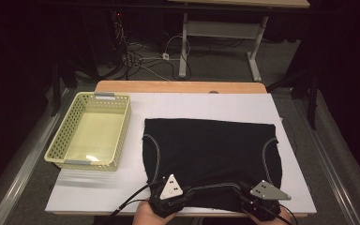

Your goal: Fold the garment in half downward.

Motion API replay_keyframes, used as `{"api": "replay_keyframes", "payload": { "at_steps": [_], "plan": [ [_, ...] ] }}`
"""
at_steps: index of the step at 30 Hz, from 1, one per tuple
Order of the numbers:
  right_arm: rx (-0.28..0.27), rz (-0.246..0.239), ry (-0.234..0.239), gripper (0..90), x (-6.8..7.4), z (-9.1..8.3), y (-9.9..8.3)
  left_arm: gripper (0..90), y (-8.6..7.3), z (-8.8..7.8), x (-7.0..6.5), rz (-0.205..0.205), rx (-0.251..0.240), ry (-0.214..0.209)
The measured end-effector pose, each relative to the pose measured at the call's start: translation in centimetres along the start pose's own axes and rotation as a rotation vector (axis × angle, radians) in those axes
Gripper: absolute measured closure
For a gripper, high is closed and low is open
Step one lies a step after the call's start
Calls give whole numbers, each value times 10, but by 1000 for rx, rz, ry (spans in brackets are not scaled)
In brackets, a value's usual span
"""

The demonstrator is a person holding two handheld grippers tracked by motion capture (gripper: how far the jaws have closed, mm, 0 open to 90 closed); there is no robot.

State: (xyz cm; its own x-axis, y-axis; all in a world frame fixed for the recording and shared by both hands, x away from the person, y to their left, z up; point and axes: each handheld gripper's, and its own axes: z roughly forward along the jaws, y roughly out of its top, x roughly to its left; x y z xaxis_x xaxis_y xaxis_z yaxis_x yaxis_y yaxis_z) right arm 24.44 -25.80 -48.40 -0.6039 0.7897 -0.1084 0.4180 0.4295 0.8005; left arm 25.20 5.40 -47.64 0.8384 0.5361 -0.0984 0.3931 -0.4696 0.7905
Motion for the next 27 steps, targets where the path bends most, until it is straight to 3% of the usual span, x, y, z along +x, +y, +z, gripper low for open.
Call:
{"api": "replay_keyframes", "payload": {
  "at_steps": [5,12,16,19,22,25,27],
  "plan": [
    [-20,-20,-4,773,1,-6,1,735,1,-4,0,-6,-21,-7],
    [-103,-68,4,773,16,-42,7,733,1,-20,-7,9,-50,-28],
    [-75,-89,31,772,25,-49,0,732,-6,-21,-15,68,-7,-15],
    [-30,-92,53,772,29,-46,-9,733,-12,-18,-14,44,22,-34],
    [0,-87,74,748,30,-45,-15,718,-13,-16,-14,55,40,-39],
    [-11,-33,104,646,24,-45,-14,603,-8,-28,-8,3,-15,-62],
    [-30,-9,97,615,19,-50,-12,568,-6,-44,0,-4,-63,-30]
  ]
}}
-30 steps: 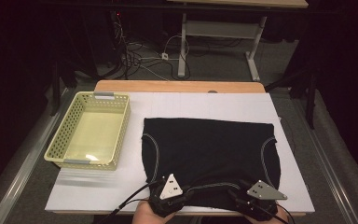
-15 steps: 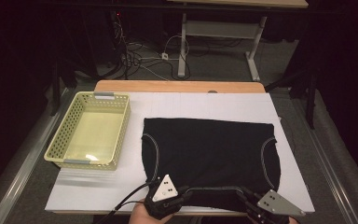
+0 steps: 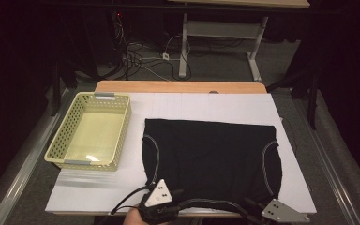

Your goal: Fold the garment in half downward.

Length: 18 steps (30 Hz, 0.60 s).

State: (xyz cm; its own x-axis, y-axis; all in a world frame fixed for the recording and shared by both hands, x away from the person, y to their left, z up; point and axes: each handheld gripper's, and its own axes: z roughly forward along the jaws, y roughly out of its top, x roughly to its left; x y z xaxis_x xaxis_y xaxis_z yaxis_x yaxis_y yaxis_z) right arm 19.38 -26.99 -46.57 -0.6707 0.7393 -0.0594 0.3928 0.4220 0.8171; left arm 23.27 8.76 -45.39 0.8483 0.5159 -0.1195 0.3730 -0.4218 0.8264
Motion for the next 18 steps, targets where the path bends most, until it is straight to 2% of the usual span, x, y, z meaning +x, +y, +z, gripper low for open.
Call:
{"api": "replay_keyframes", "payload": {
  "at_steps": [2,4,6,8,11,12,14,15,18],
  "plan": [
    [-11,7,-18,601,-6,-7,-1,543,-1,-16,14,-8,-20,72],
    [-13,28,-51,601,-17,-14,-4,543,-8,-30,32,-49,-37,124],
    [-28,71,-86,603,-30,-20,-10,545,-20,-37,48,-91,-24,183],
    [-49,114,-136,607,-43,-24,-18,547,-34,-39,59,-131,-26,194],
    [-48,162,-184,606,-59,-27,-25,546,-41,-33,66,-177,-1,174],
    [-51,166,-209,606,-65,-29,-27,546,-41,-31,67,-176,7,175],
    [-53,212,-237,610,-77,-31,-31,546,-41,-27,68,-177,18,170],
    [-54,233,-241,612,-81,-31,-33,547,-41,-25,68,-171,26,168],
    [-38,249,-239,612,-88,-26,-34,554,-39,-22,66,-149,42,175]
  ]
}}
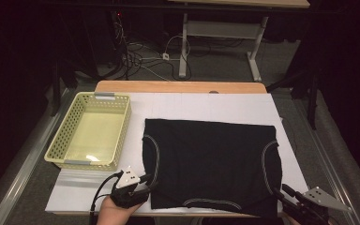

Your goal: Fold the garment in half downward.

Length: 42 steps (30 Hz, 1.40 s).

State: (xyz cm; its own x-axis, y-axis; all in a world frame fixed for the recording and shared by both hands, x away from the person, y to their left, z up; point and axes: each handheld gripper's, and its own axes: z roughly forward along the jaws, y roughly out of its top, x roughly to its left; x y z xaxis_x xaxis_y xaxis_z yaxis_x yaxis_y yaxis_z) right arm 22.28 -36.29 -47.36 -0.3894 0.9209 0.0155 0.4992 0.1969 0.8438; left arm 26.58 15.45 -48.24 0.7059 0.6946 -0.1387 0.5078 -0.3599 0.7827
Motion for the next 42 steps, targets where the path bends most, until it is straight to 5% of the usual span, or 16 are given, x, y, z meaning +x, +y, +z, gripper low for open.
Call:
{"api": "replay_keyframes", "payload": {
  "at_steps": [5,11,17,22,26,32,37,42],
  "plan": [
    [4,-13,42,596,10,11,4,554,0,-4,0,-6,-26,0],
    [48,-23,48,614,15,21,2,581,2,4,1,-13,46,-18],
    [42,-51,53,779,16,15,1,770,0,2,-3,18,60,-22],
    [6,-64,34,794,16,1,2,795,-1,-11,-11,21,25,-45],
    [-6,-56,25,794,10,-10,-2,791,-6,-12,-12,14,49,-62],
    [5,-24,54,693,6,-5,-8,702,-6,-14,-9,6,4,-52],
    [-28,8,78,561,5,-6,-5,506,-4,-18,-4,-7,-78,-48],
    [-51,6,85,417,5,-5,-4,376,-3,-15,-1,-6,-91,-30]
  ]
}}
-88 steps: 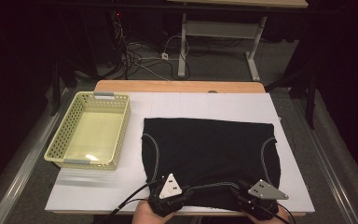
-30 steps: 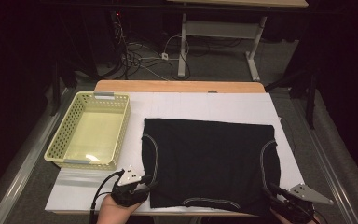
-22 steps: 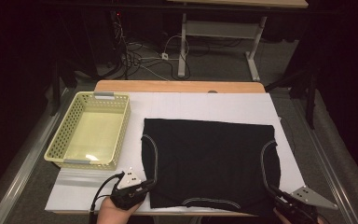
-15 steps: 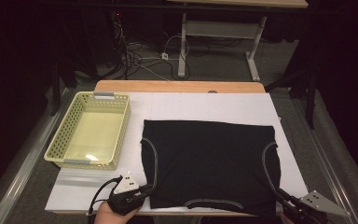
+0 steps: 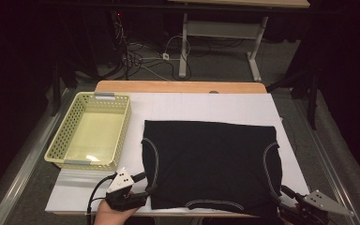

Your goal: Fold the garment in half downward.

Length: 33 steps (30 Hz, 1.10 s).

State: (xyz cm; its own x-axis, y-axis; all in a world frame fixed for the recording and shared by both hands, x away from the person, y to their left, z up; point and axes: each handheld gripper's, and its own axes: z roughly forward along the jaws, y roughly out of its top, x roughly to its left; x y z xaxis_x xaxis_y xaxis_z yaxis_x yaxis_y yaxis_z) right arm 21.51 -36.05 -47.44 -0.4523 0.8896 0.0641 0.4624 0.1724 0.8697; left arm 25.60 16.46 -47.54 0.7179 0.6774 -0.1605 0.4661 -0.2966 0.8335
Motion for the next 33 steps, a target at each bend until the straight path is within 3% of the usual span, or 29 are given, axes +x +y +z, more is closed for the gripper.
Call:
{"api": "replay_keyframes", "payload": {
  "at_steps": [8,15,20,23,33],
  "plan": [
    [-47,-28,-27,172,3,5,5,159,5,4,-3,25,-3,18],
    [-61,-34,-20,12,6,11,7,34,6,9,6,6,16,-27],
    [-71,-36,-28,0,9,12,9,0,6,9,3,24,5,-22],
    [-77,-37,-35,0,9,12,10,0,6,8,5,12,-6,-17],
    [-75,-37,-1,1,20,17,20,0,7,7,7,1,-17,-11]
  ]
}}
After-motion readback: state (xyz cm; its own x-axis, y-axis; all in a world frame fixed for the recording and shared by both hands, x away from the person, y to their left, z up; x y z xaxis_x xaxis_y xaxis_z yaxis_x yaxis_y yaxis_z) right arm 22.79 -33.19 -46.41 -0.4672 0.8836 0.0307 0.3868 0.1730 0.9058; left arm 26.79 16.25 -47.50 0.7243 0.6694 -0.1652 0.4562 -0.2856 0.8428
